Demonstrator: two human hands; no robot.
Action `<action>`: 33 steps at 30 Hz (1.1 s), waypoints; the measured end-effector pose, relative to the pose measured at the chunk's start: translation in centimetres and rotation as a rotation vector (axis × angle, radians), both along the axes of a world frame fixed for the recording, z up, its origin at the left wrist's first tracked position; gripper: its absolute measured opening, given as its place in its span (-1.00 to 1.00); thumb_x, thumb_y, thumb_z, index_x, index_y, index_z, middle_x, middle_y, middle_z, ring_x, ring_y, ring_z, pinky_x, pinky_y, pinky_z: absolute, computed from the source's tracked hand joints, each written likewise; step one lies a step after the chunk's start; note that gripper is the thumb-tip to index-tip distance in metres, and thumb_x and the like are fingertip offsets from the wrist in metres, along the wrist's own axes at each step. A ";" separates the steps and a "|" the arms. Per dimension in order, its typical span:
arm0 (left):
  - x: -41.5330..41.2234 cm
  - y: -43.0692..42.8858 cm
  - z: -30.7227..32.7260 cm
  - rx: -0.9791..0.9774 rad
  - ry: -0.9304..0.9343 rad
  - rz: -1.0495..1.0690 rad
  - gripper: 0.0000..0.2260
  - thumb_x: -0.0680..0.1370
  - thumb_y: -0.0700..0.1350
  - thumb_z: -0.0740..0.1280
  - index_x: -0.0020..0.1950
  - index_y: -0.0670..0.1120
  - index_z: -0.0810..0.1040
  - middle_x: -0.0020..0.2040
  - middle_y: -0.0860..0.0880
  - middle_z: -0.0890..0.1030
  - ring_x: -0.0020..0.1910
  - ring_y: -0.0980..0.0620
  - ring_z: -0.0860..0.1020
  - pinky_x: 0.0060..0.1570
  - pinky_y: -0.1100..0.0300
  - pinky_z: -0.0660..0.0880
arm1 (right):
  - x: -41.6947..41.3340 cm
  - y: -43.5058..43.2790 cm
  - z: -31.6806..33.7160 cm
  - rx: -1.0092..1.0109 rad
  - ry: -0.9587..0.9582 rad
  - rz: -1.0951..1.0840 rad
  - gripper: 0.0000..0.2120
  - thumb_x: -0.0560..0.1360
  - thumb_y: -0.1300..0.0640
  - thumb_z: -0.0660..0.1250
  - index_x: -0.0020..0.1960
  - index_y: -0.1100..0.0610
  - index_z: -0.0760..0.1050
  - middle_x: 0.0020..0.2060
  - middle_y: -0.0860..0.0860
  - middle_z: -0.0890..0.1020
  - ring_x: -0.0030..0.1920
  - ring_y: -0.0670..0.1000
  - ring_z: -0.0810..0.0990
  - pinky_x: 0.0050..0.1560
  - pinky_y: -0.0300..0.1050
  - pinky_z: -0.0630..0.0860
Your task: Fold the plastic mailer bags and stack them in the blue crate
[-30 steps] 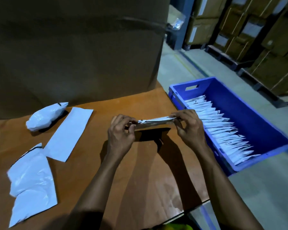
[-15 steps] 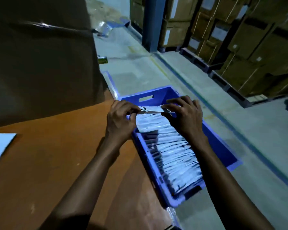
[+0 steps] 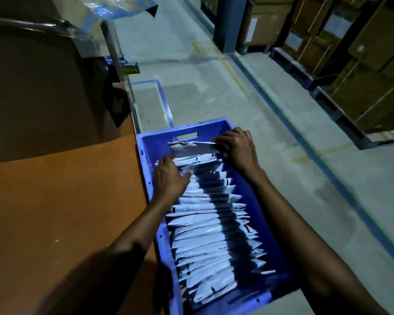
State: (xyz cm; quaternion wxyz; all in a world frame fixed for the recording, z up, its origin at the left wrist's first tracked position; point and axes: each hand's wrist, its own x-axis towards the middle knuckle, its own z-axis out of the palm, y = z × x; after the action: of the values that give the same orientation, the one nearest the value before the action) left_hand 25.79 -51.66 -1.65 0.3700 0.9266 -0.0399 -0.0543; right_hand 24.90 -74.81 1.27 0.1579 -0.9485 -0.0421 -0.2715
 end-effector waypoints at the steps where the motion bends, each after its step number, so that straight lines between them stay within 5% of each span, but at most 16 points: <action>1: 0.4 -0.8 -1.0 0.081 0.024 -0.071 -0.35 0.47 0.11 0.57 0.40 -0.19 0.44 0.31 -0.24 0.54 0.31 -0.28 0.50 0.23 -0.12 0.46 | 1.0 -0.2 0.0 0.007 0.037 0.004 -0.78 0.36 0.16 0.55 0.01 0.01 0.75 -0.13 -0.02 0.73 -0.03 0.14 0.59 -0.08 -0.04 0.28; 5: 2.8 -3.2 -3.4 0.310 0.069 -0.266 -0.18 0.42 0.27 0.53 0.52 -0.11 0.35 0.48 -0.17 0.41 0.51 -0.21 0.30 0.40 -0.11 0.37 | 4.2 -0.6 -0.1 0.060 0.145 0.046 -0.76 0.33 0.12 0.45 -0.02 0.05 0.77 -0.15 0.02 0.75 -0.07 0.23 0.63 -0.04 0.02 0.44; 10: 5.7 -4.3 -6.0 0.490 0.163 -0.402 0.05 0.42 0.33 0.49 0.67 -0.14 0.06 0.67 -0.13 0.09 0.65 -0.17 0.03 0.60 -0.07 0.00 | 7.0 -0.8 -1.6 0.085 0.165 0.070 -0.85 0.39 0.04 0.52 -0.09 0.08 0.75 -0.19 0.02 0.75 -0.10 0.24 0.63 -0.06 -0.01 0.43; 17: 7.6 -5.5 -6.9 0.540 0.159 -0.423 -0.03 0.28 0.29 0.61 0.54 -0.04 0.27 0.41 -0.13 0.30 0.43 -0.17 0.23 0.48 -0.02 0.16 | 8.6 -1.2 -2.3 0.146 0.207 0.124 -0.78 0.39 0.10 0.59 0.04 0.07 0.77 -0.17 0.04 0.74 -0.05 0.25 0.62 0.04 0.13 0.55; 30: 8.2 -6.2 -8.0 0.551 0.459 -0.646 0.23 0.33 0.24 0.61 0.70 -0.06 -0.16 0.69 -0.09 0.09 0.66 -0.11 0.07 0.60 -0.13 -0.05 | 8.6 -1.6 -2.7 0.166 0.266 0.133 -0.76 0.41 0.05 0.54 0.07 0.06 0.77 -0.12 0.09 0.74 0.02 0.28 0.62 0.03 0.17 0.56; 33: 6.8 -6.1 -8.0 0.534 0.437 -0.644 0.14 0.33 0.23 0.61 0.68 -0.04 -0.02 0.68 -0.07 0.16 0.65 -0.09 0.12 0.59 -0.19 -0.03 | 8.8 -1.0 -2.9 0.156 0.301 0.124 -0.77 0.40 0.11 0.60 0.06 0.05 0.77 -0.13 0.08 0.75 0.03 0.25 0.62 0.00 0.07 0.54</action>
State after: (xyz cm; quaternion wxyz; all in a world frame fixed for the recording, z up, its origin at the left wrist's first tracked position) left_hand 32.59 -57.74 -9.64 0.0829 0.8967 -0.2311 -0.3683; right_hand 33.67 -75.83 -1.65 0.2518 -0.9589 -0.0551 -0.1188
